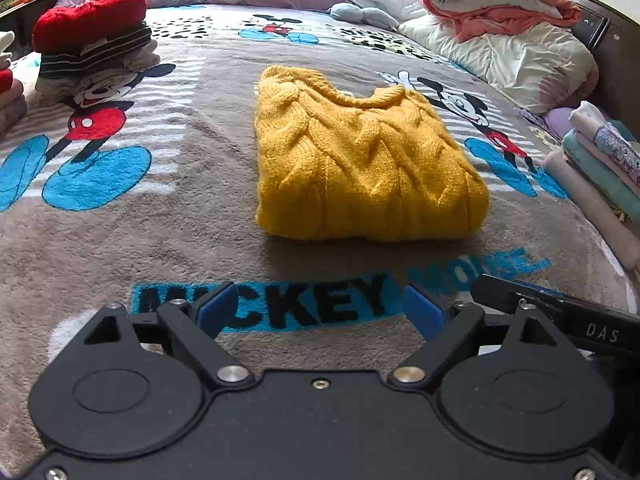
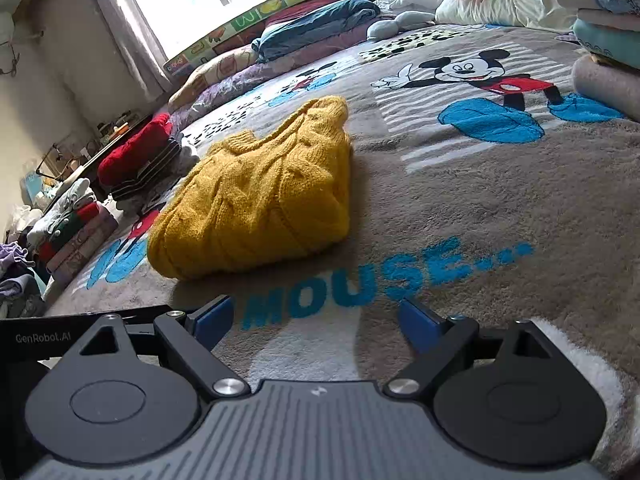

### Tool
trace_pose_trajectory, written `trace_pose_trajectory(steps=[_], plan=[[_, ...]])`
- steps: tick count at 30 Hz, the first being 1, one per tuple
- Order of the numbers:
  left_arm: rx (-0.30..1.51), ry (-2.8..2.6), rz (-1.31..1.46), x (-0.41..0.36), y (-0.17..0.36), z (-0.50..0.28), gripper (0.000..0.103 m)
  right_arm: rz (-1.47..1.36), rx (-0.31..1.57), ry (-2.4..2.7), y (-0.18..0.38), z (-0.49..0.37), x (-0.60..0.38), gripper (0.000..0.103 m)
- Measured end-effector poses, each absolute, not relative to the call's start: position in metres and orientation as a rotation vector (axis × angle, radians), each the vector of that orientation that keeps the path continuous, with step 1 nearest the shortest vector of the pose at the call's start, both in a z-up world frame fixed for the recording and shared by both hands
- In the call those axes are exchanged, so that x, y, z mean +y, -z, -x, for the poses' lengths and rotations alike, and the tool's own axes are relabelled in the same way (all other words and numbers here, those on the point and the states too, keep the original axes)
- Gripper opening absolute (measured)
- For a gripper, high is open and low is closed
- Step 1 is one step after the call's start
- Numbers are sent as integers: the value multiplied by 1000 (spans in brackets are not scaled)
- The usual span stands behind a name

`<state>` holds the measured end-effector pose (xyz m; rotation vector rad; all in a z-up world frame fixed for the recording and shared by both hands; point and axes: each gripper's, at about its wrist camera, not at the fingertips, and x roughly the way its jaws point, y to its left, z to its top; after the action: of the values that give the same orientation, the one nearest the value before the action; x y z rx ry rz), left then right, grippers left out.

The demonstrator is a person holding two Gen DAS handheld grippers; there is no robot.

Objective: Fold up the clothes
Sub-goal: 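Withdraw both grippers from the folded sweater, then grasp the folded sweater with both grippers and lift it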

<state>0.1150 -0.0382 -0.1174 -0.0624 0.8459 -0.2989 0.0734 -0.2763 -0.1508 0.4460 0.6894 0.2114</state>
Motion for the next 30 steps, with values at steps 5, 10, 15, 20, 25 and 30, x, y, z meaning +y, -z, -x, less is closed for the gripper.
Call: trace_pose_trajectory(steps=[5, 10, 15, 20, 25, 30], plan=[[849, 298, 76, -34, 120, -118, 90, -492, 664, -227, 152, -73, -281, 91], [837, 315, 112, -28, 122, -122, 90, -588, 596, -264, 151, -73, -293, 91], [824, 332, 148, -22, 124, -126, 90, -697, 520, -329, 152, -80, -305, 91], [782, 359, 274, -6, 123, -133, 90, -822, 524, -352, 162, -101, -315, 91], [776, 395, 506, 16, 134, -151, 90, -892, 539, -363, 170, -123, -319, 92], [768, 408, 683, 26, 148, -176, 90, -900, 566, -371, 174, -145, -321, 92]])
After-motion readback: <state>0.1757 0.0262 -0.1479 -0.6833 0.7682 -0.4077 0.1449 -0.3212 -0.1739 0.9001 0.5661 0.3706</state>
